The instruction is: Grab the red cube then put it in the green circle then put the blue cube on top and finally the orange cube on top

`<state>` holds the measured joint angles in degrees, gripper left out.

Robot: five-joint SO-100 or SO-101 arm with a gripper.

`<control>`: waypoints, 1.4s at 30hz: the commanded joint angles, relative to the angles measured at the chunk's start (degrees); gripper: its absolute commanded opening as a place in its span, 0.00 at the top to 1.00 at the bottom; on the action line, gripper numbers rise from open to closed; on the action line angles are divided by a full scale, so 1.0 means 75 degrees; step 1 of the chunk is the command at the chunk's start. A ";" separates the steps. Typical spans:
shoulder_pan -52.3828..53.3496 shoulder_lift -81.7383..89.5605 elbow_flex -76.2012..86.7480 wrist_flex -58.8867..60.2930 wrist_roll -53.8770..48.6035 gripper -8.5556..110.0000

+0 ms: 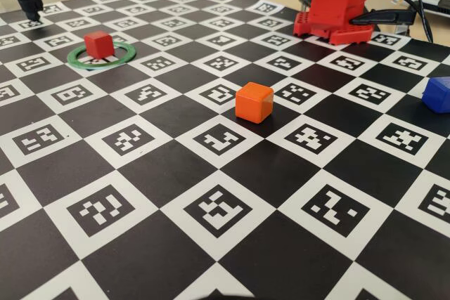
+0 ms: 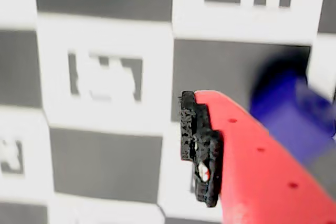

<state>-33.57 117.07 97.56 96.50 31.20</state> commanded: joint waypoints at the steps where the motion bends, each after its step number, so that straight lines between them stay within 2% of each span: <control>1: -0.0680 0.0152 -0.0340 -0.0152 0.0187 0.64; 5: -0.0586 -0.0574 -0.0891 0.0000 0.0598 0.64; 10: -0.1113 -0.1277 -0.1559 -0.0082 0.1547 0.64; 14: -0.2074 -0.0996 -0.1324 -0.0914 0.2086 0.65; 19: -0.3199 -0.1184 -0.1160 -0.0891 0.3035 0.64; 25: -0.3937 -0.1395 -0.1066 -0.0984 0.4043 0.65; 31: -0.3961 -0.1687 0.0082 -0.2320 0.4898 0.66; 35: -0.4020 -0.1781 0.0891 -0.3000 0.4547 0.65; 42: -0.4102 -0.2215 0.0984 -0.2578 0.3973 0.58</control>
<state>-63.72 100.20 106.00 76.20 62.67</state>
